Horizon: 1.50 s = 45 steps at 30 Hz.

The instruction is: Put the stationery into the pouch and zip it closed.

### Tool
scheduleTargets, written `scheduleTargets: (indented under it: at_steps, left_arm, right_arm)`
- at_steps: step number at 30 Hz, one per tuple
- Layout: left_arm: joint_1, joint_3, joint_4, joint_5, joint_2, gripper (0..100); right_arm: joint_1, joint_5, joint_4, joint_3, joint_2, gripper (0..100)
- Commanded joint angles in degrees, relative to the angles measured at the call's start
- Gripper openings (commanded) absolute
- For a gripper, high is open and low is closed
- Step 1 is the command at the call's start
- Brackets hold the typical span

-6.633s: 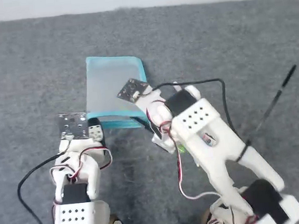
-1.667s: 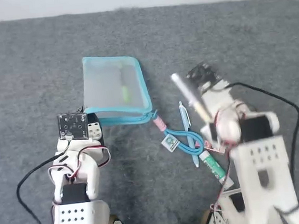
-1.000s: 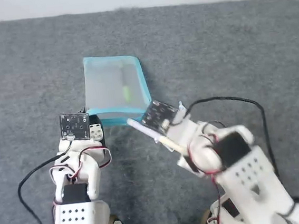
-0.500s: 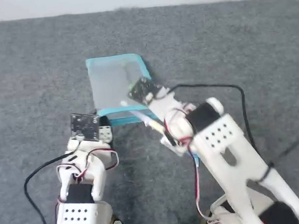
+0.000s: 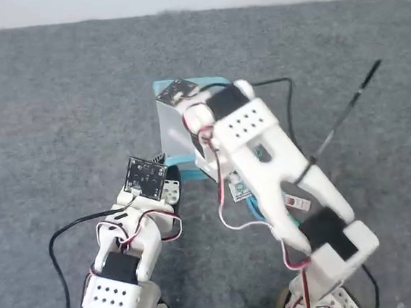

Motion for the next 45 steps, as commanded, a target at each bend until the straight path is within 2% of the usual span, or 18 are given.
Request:
scheduleTargets:
  at_steps: [1, 11, 15, 20, 25, 29, 35, 42, 45]
  left_arm:
    - [0.9, -1.0, 0.3, 0.7, -0.6, 1]
    - [0.7, -1.0, 0.3, 0.5, -0.6, 1]
    - [-4.2, -1.5, 0.0, 0.5, -1.0, 1]
    - [-9.4, -1.5, -1.7, 0.5, -1.0, 1]
    - [-13.7, -1.9, -3.3, 0.4, -1.0, 1]
    - [-16.7, -2.8, -3.3, 0.4, -1.0, 1]
    - [-16.9, -2.7, -3.3, 0.4, -1.0, 1]
    - [-16.9, -2.5, -3.3, 0.3, -1.0, 1]
    - [-16.9, -2.4, -3.3, 0.3, -1.0, 1]
  right_arm:
    - [0.9, -1.0, 1.5, -7.5, -0.3, 18.6]
    - [2.1, -0.4, 1.3, -8.1, -13.9, 16.3]
    - [4.4, 2.3, 1.1, -4.2, -20.4, 16.2]
    - [8.5, 3.1, -5.7, 13.3, -29.0, 16.2]
    - [12.4, 8.7, -13.8, 34.7, -36.3, 16.2]
    - [16.8, 12.4, -19.1, 46.2, -38.3, 16.2]
    - [20.4, 18.5, -27.0, 57.1, -38.3, 16.2]
    - [20.6, 19.3, -33.9, 64.2, -38.3, 16.2]
    - [20.7, 23.6, -34.9, 66.6, -38.3, 16.2]
